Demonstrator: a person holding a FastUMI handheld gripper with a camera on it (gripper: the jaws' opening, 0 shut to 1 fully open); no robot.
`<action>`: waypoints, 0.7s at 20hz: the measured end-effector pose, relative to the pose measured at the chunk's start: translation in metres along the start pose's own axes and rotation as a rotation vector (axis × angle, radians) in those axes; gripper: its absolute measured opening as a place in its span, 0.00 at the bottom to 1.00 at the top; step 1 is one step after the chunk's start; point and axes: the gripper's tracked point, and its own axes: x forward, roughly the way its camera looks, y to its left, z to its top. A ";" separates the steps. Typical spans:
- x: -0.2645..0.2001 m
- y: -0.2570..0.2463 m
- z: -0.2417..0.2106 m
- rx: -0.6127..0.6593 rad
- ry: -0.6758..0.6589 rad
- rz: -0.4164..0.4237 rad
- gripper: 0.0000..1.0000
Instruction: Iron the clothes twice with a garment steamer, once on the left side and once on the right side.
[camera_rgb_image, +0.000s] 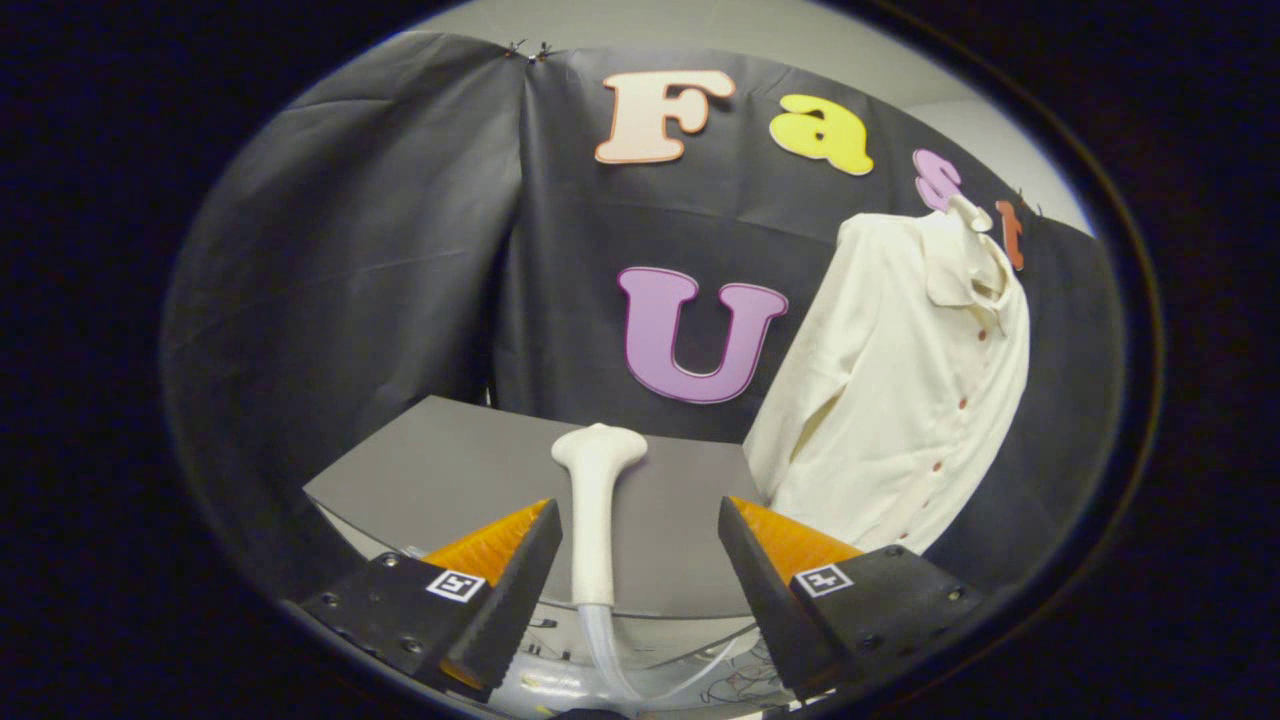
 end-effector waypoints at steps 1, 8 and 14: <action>0.011 0.003 0.004 0.011 0.016 0.002 0.97; 0.077 0.018 -0.035 0.019 0.300 0.013 0.97; 0.104 0.037 -0.054 0.000 0.392 0.057 0.88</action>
